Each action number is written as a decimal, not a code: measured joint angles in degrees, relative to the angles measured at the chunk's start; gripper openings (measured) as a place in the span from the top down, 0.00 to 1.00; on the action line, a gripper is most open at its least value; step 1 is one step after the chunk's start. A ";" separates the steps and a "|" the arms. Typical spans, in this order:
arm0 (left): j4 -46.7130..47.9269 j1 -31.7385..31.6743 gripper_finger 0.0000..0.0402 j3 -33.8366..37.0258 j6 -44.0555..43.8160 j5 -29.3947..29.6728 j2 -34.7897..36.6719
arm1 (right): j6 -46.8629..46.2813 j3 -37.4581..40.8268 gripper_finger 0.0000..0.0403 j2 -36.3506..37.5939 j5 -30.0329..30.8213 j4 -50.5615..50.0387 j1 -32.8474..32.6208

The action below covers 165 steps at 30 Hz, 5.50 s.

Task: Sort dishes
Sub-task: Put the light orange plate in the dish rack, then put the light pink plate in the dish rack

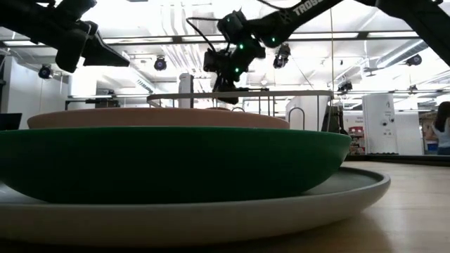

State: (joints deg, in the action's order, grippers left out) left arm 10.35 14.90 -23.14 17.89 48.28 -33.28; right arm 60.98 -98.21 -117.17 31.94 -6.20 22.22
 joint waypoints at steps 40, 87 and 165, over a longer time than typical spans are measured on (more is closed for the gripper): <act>6.77 0.14 1.00 -5.11 -13.60 -45.82 -17.57 | -107.00 33.30 0.65 19.47 1.07 -4.00 -47.18; -5.92 3.13 1.00 -5.11 -18.18 -55.90 -38.86 | -127.68 30.08 0.64 5.21 -6.53 -9.40 -46.83; 6.10 5.25 1.00 -7.17 -25.41 -53.31 -27.73 | -18.14 28.13 1.00 34.72 12.89 11.26 -12.31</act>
State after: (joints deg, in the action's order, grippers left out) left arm 16.44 20.15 -30.31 -7.52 -5.03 -61.00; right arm 42.84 -70.08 -82.46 44.83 5.06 9.91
